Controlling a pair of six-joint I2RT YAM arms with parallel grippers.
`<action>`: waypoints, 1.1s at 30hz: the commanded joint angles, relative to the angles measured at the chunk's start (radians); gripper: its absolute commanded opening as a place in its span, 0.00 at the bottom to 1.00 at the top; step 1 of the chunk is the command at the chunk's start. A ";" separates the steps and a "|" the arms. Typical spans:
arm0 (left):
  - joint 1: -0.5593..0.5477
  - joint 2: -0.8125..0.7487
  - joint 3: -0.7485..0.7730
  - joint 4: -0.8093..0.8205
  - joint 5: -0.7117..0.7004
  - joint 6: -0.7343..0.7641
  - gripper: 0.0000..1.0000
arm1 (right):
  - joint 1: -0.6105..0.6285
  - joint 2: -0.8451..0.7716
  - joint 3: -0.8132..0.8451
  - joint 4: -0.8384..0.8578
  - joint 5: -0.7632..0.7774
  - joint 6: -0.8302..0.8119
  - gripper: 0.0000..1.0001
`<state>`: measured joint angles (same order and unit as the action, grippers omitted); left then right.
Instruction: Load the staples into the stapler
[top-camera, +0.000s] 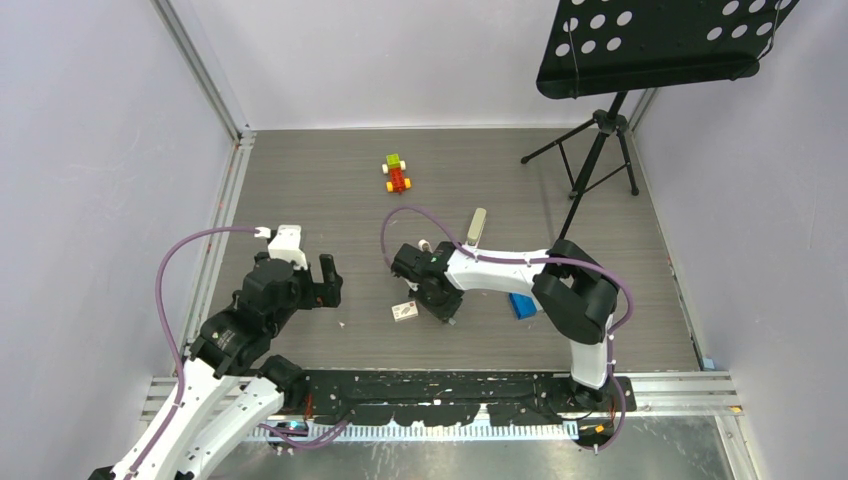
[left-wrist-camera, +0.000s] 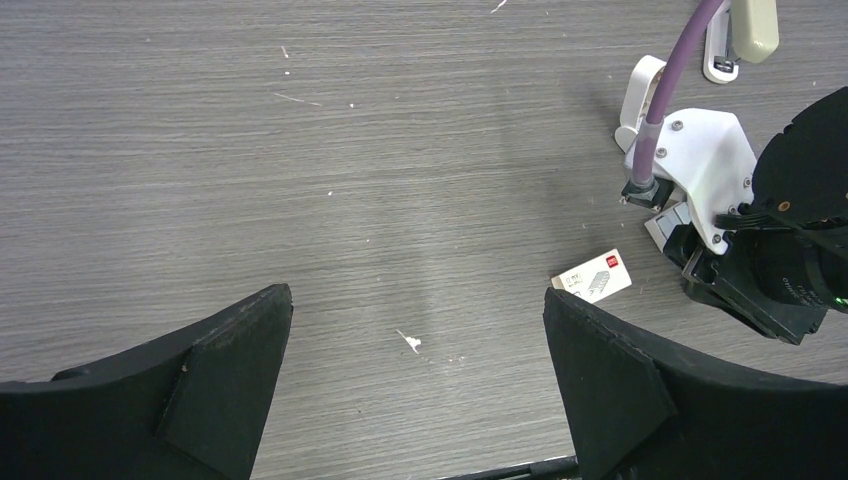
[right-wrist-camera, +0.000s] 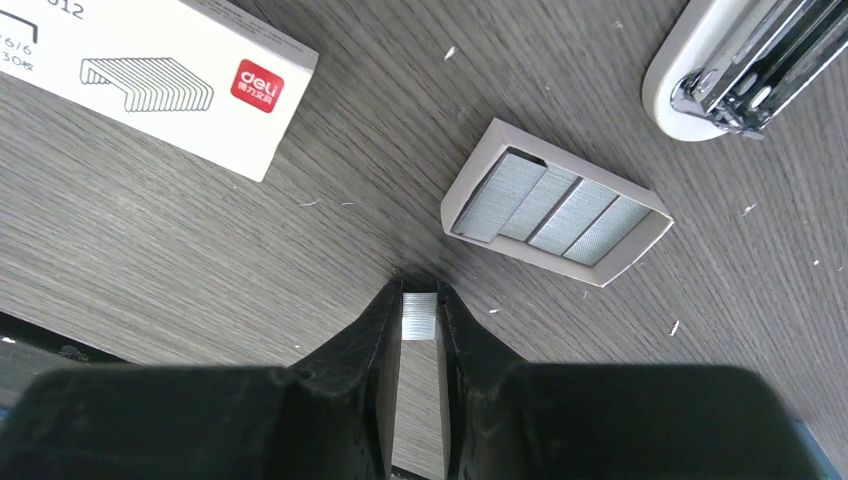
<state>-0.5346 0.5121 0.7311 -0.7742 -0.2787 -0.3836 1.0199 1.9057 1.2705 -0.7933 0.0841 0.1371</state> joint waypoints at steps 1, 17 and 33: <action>0.004 -0.009 -0.002 0.042 0.006 0.017 1.00 | 0.003 0.080 -0.033 0.020 0.030 -0.002 0.21; 0.005 -0.019 -0.005 0.048 -0.001 0.017 1.00 | -0.002 -0.128 0.000 0.031 0.018 0.028 0.17; 0.017 -0.036 -0.010 0.063 0.031 0.018 1.00 | -0.078 -0.247 -0.009 0.185 0.114 0.074 0.17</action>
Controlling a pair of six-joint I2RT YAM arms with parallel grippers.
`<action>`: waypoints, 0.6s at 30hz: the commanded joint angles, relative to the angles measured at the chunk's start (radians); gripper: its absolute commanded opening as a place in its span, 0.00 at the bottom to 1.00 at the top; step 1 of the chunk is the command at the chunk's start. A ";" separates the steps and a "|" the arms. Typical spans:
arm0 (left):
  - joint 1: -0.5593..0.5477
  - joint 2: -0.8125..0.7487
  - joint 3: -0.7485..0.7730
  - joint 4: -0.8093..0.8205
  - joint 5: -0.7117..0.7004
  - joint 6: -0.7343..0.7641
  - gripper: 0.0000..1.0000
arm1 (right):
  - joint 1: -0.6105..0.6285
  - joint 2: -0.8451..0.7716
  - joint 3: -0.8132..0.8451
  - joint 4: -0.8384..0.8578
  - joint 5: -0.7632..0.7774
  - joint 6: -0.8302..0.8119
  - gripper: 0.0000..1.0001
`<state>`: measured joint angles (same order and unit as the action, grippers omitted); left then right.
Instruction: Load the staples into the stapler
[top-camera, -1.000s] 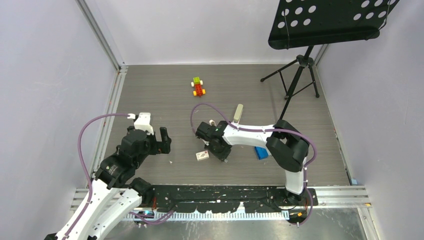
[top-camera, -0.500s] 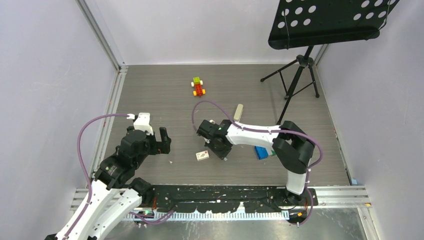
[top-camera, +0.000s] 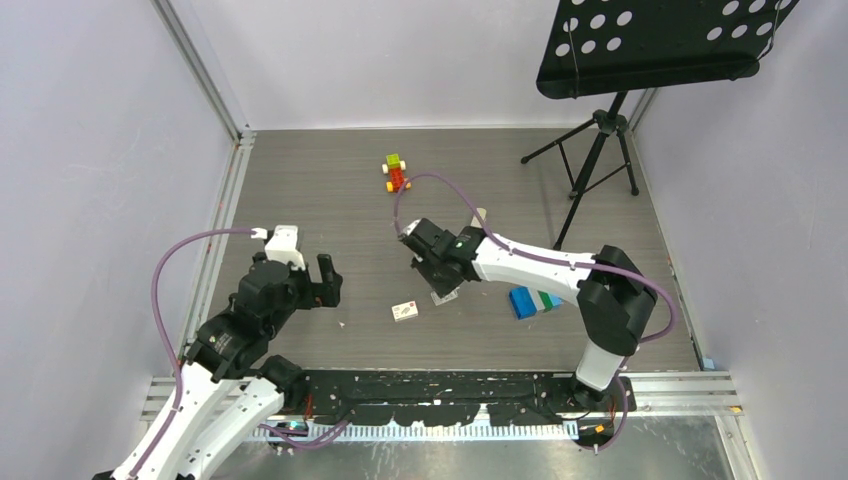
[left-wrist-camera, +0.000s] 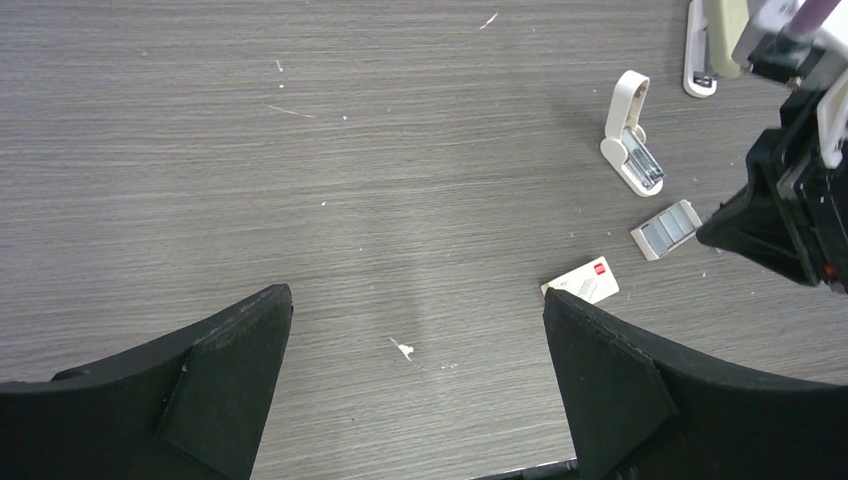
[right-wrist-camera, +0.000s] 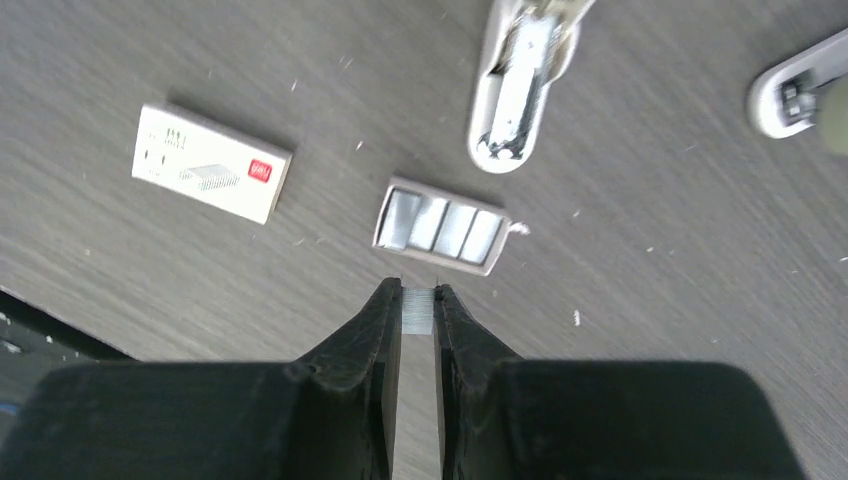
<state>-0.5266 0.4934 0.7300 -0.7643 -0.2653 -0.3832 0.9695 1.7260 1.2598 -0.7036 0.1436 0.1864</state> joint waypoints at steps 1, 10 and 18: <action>0.010 -0.019 -0.008 0.055 0.020 0.018 1.00 | -0.034 -0.071 -0.003 0.112 0.057 0.027 0.17; 0.016 -0.018 -0.010 0.058 0.031 0.019 1.00 | -0.074 -0.053 -0.015 0.214 0.073 0.003 0.17; 0.019 -0.017 -0.013 0.059 0.033 0.019 1.00 | -0.098 -0.010 -0.030 0.310 0.063 -0.007 0.17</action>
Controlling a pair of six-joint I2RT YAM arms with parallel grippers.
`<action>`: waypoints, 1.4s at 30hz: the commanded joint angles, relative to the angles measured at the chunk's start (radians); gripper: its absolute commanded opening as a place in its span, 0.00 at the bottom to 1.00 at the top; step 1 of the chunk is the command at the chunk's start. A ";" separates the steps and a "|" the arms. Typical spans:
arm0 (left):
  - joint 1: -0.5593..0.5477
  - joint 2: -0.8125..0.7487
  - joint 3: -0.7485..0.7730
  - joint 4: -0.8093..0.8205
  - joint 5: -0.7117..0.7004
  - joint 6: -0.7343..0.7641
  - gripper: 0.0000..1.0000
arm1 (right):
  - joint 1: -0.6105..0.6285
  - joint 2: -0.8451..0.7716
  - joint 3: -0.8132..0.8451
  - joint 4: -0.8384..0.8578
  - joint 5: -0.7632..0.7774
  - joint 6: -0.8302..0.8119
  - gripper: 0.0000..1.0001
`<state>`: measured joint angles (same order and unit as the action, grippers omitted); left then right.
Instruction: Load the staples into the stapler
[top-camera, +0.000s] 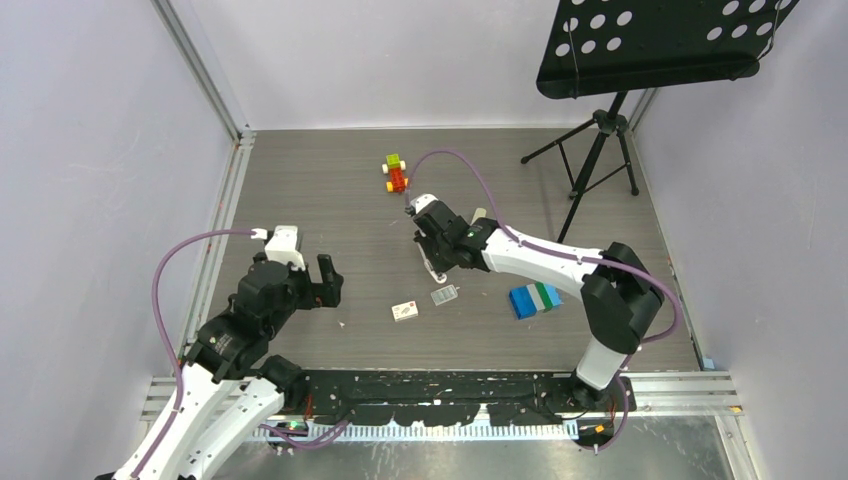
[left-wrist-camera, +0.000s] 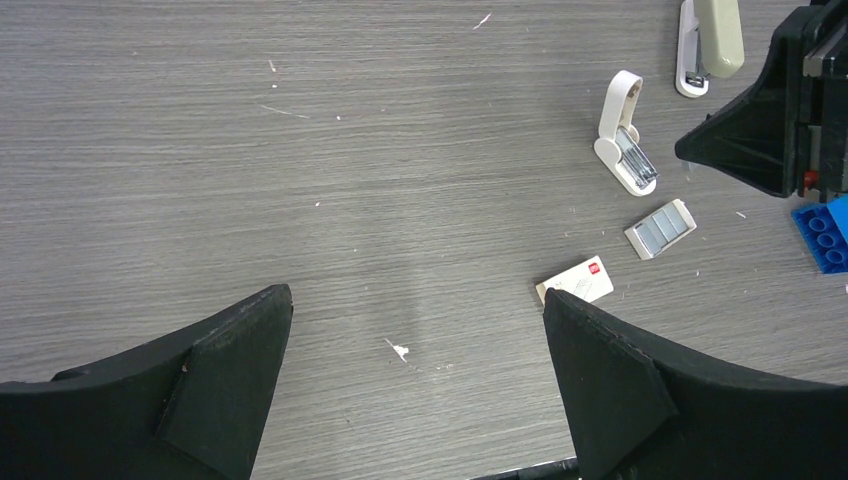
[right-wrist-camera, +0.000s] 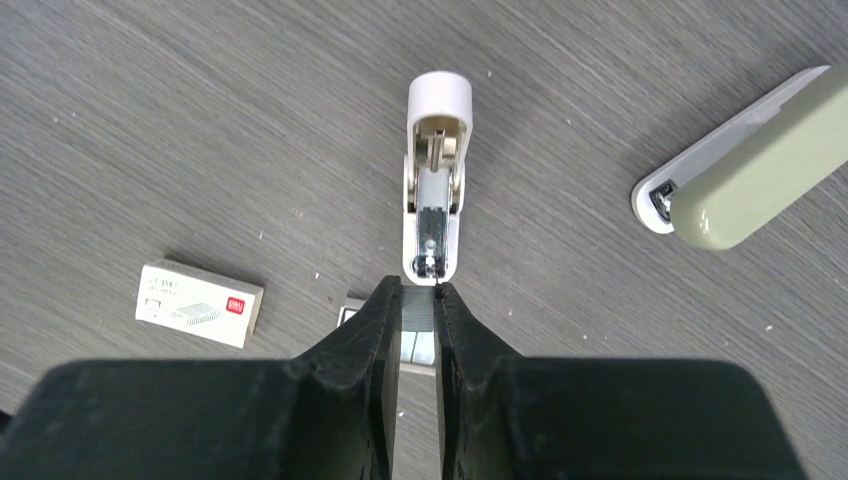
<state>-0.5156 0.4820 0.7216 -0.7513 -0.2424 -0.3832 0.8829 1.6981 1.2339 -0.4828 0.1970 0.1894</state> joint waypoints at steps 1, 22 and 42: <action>0.008 -0.004 -0.005 0.047 0.011 0.020 1.00 | -0.015 0.025 -0.004 0.098 0.008 -0.010 0.17; 0.027 0.013 -0.005 0.056 0.031 0.026 1.00 | -0.045 0.140 -0.001 0.160 -0.032 -0.021 0.16; 0.042 0.013 -0.008 0.064 0.055 0.027 1.00 | -0.048 0.156 -0.023 0.164 -0.060 -0.016 0.16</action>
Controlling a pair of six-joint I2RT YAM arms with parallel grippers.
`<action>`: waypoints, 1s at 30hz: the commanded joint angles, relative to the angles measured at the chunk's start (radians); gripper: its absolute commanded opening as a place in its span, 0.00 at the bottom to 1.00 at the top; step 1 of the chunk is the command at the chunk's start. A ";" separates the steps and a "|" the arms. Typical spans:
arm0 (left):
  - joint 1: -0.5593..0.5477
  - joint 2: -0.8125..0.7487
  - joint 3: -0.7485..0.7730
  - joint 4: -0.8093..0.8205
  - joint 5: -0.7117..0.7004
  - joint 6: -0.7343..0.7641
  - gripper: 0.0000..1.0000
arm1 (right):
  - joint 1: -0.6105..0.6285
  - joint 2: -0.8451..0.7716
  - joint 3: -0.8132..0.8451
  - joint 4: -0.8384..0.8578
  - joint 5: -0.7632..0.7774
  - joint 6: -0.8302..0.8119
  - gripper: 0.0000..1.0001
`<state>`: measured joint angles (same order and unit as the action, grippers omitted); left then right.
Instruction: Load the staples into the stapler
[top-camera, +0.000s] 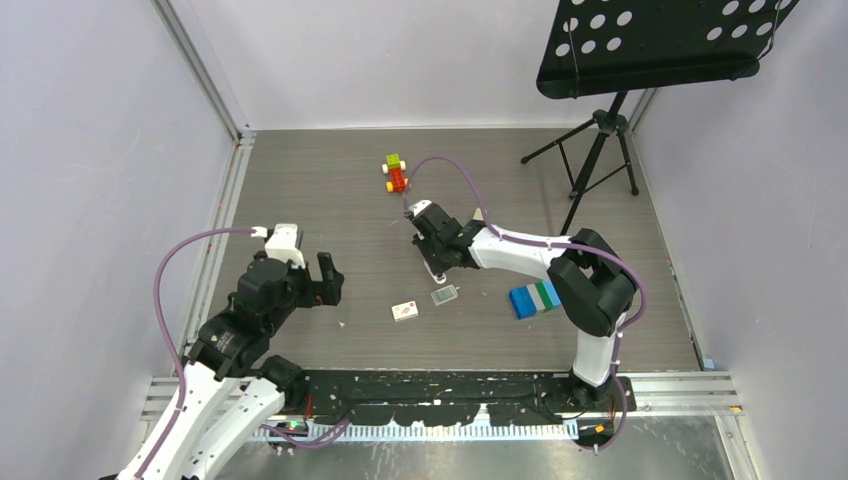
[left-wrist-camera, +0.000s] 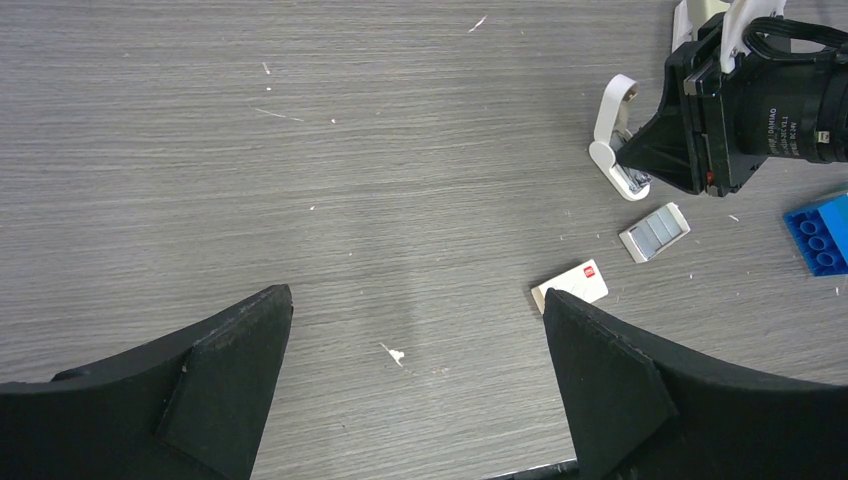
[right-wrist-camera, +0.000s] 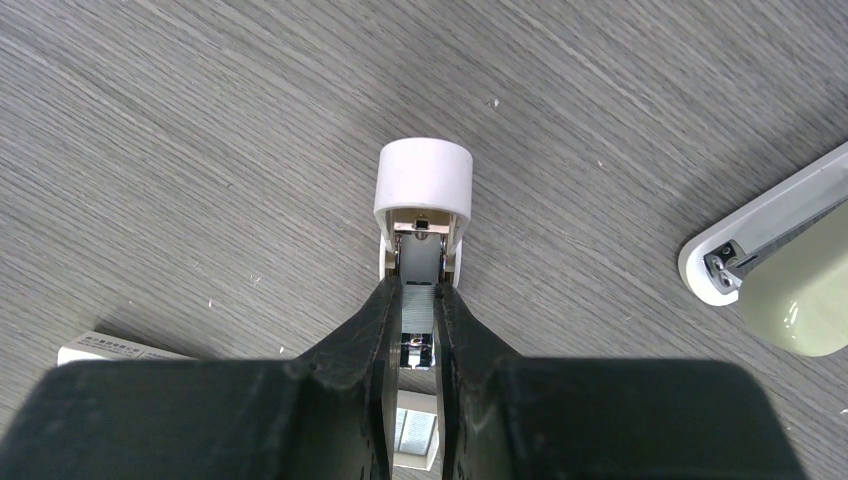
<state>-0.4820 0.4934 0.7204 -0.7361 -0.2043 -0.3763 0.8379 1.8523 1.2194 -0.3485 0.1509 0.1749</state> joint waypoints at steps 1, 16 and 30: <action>0.009 0.002 -0.007 0.049 0.018 0.020 1.00 | -0.003 0.002 -0.011 0.030 -0.014 0.000 0.16; 0.014 0.006 -0.009 0.049 0.028 0.019 1.00 | -0.003 -0.048 -0.026 -0.012 0.004 0.007 0.25; 0.019 0.011 -0.009 0.050 0.037 0.017 1.00 | -0.005 -0.116 -0.019 -0.007 0.044 0.036 0.40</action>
<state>-0.4706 0.5003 0.7136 -0.7300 -0.1814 -0.3763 0.8356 1.8080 1.1919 -0.3790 0.1547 0.1902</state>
